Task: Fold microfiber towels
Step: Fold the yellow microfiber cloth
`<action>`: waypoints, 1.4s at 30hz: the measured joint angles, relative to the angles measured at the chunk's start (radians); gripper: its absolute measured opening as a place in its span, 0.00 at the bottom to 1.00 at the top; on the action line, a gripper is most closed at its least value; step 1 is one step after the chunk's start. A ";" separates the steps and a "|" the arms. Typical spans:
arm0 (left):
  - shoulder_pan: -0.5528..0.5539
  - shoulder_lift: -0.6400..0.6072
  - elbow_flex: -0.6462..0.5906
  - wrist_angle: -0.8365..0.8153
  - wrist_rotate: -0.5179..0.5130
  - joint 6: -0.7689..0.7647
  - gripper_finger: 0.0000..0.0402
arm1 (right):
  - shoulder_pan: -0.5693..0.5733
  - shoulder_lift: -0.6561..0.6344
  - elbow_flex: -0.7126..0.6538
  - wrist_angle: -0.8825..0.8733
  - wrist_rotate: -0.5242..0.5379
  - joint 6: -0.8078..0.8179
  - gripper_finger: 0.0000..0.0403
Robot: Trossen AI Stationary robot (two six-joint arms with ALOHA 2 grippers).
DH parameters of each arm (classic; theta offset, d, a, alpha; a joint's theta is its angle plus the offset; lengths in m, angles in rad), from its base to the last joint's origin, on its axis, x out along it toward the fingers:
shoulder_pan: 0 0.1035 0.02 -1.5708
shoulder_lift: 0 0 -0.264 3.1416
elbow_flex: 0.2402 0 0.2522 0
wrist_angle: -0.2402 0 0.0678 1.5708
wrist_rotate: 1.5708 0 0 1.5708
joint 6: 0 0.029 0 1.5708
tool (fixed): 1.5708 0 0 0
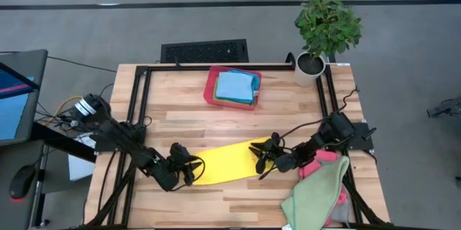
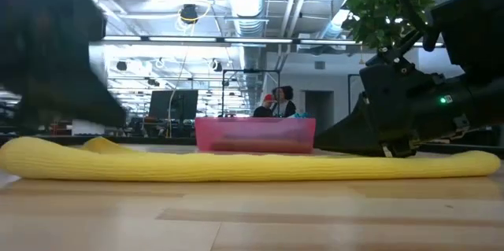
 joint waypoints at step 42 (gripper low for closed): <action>-0.179 0.192 0.021 0.310 -0.153 0.245 0.31 | -0.015 0.004 0.000 -0.004 -0.014 -0.008 0.29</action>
